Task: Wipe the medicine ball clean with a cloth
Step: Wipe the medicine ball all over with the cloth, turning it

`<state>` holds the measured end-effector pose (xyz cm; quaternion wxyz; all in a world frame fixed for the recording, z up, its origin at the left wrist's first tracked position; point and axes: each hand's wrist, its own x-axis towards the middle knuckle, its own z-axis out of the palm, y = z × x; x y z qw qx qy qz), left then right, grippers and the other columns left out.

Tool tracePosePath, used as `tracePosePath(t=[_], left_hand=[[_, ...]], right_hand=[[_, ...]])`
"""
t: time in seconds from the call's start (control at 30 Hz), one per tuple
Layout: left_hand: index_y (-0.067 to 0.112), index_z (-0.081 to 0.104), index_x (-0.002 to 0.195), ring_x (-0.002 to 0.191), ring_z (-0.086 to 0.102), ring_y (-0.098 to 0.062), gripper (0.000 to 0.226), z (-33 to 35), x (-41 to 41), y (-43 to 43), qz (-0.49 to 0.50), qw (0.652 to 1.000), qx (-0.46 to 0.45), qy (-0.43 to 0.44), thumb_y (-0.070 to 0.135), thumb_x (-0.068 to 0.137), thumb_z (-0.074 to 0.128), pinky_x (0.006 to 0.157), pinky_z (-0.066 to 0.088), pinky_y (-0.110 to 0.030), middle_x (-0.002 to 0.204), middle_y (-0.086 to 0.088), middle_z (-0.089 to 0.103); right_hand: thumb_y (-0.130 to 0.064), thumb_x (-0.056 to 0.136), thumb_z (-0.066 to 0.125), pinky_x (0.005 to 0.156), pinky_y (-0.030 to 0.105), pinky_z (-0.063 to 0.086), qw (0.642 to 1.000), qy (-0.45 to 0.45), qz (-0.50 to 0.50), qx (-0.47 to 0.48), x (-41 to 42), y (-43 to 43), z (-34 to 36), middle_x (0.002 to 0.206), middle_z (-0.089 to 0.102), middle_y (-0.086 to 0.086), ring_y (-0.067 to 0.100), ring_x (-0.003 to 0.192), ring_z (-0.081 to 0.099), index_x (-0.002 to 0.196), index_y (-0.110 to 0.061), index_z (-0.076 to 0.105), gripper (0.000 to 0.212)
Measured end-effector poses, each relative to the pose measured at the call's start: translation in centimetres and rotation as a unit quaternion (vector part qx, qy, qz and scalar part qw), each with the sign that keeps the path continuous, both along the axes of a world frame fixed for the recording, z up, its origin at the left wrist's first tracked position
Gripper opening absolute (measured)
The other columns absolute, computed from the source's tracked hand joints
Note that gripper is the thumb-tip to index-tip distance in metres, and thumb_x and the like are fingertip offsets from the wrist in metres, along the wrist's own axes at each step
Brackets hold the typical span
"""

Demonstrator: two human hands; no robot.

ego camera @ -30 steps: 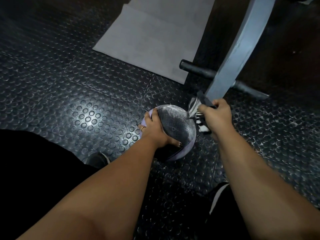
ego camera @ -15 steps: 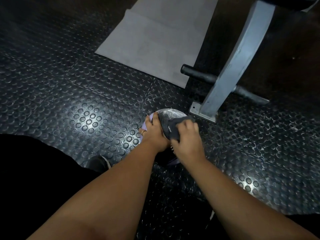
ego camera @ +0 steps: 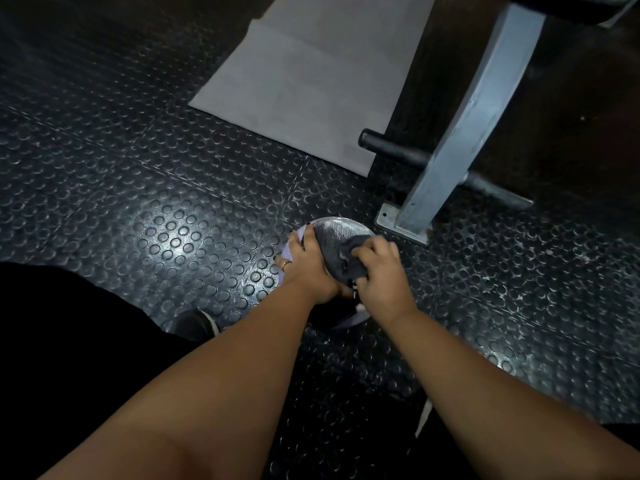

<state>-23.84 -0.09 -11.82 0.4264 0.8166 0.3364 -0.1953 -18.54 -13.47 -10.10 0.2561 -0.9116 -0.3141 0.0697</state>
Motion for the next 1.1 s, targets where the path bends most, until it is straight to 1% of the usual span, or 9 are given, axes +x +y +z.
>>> tracePosePath(t=[0.1,0.3,0.43,0.53,0.6,0.7,0.77,0.97,1.1], left_hand=[[0.035,-0.016,0.154,0.148,-0.005,-0.05,0.15,-0.3,-0.1,-0.1,0.001,1.0,0.005,0.0,0.043,0.053,0.095,0.117,0.022,-0.063,0.163,0.001,-0.021],[0.038,-0.015,0.155,0.147,-0.004,-0.054,0.127,-0.7,0.2,0.0,0.002,1.0,0.025,-0.007,0.032,0.075,0.083,0.118,0.021,-0.061,0.164,-0.001,-0.021],[0.036,-0.018,0.154,0.148,-0.003,-0.051,0.154,-0.6,0.1,-0.2,-0.01,1.0,0.01,0.004,0.048,0.05,0.095,0.117,0.022,-0.063,0.163,0.001,-0.022],[0.038,-0.02,0.152,0.148,-0.002,-0.049,0.16,-0.9,-0.5,-0.4,-0.028,0.999,0.015,0.006,0.052,0.043,0.096,0.115,0.027,-0.063,0.161,0.005,-0.025],[0.039,-0.019,0.152,0.148,-0.003,-0.049,0.153,-1.1,-0.4,0.1,-0.032,0.999,0.009,0.001,0.046,0.051,0.095,0.115,0.027,-0.063,0.162,0.005,-0.026],[0.041,-0.016,0.153,0.147,0.0,-0.053,0.125,-1.4,0.3,0.7,-0.029,0.999,0.019,-0.009,0.027,0.074,0.081,0.117,0.022,-0.063,0.163,0.003,-0.024],[0.039,-0.014,0.154,0.146,0.002,-0.053,0.121,-1.3,0.5,0.6,-0.027,0.999,0.028,-0.01,0.024,0.077,0.077,0.118,0.022,-0.061,0.163,0.002,-0.022],[0.037,-0.017,0.155,0.148,0.003,-0.048,0.142,-2.0,0.7,1.1,-0.005,1.0,0.004,0.004,0.036,0.062,0.091,0.117,0.024,-0.061,0.162,0.003,-0.024],[0.038,-0.015,0.154,0.149,0.006,-0.045,0.146,-2.3,0.4,1.9,0.01,1.0,-0.019,-0.013,0.037,0.056,0.093,0.117,0.025,-0.061,0.163,0.002,-0.022]], right_hand=[[0.011,0.072,0.057,0.094,0.028,0.041,0.998,0.007,-0.061,0.017,0.3,0.4,0.0,0.109,0.051,0.007,0.023,0.103,0.041,0.109,-0.002,0.065,0.04],[0.01,0.068,0.061,0.09,0.026,0.044,0.994,0.012,0.106,-0.011,-1.8,-1.6,0.4,0.106,0.051,0.004,0.021,0.104,0.041,0.103,-0.004,0.065,0.038],[0.009,0.067,0.062,0.093,0.031,0.045,0.999,-0.004,0.047,-0.027,1.5,0.0,0.5,0.108,0.052,0.007,0.024,0.104,0.042,0.105,-0.003,0.066,0.04],[0.012,0.066,0.06,0.093,0.039,0.045,0.999,-0.002,0.016,-0.027,2.4,0.6,0.5,0.108,0.051,0.01,0.029,0.103,0.044,0.106,0.0,0.065,0.042],[0.012,0.065,0.059,0.093,0.038,0.044,0.999,0.007,0.035,-0.028,0.9,0.1,0.6,0.11,0.051,0.01,0.027,0.104,0.043,0.106,-0.001,0.064,0.043],[0.013,0.059,0.057,0.085,0.032,0.045,0.993,0.018,0.113,-0.024,-2.2,-1.4,0.5,0.107,0.053,0.008,0.027,0.098,0.045,0.103,-0.002,0.065,0.047],[0.011,0.056,0.056,0.083,0.032,0.047,0.99,0.014,0.134,-0.034,-1.9,-1.5,0.4,0.107,0.053,0.006,0.027,0.097,0.045,0.103,-0.003,0.065,0.049],[0.006,0.065,0.062,0.086,0.032,0.046,0.997,-0.007,0.075,-0.018,0.8,2.0,0.6,0.106,0.055,0.007,0.026,0.098,0.045,0.1,-0.004,0.068,0.037],[0.01,0.065,0.057,0.086,0.025,0.04,0.998,0.001,0.056,0.01,0.1,2.1,0.5,0.109,0.055,0.005,0.022,0.098,0.042,0.103,-0.005,0.067,0.042]])
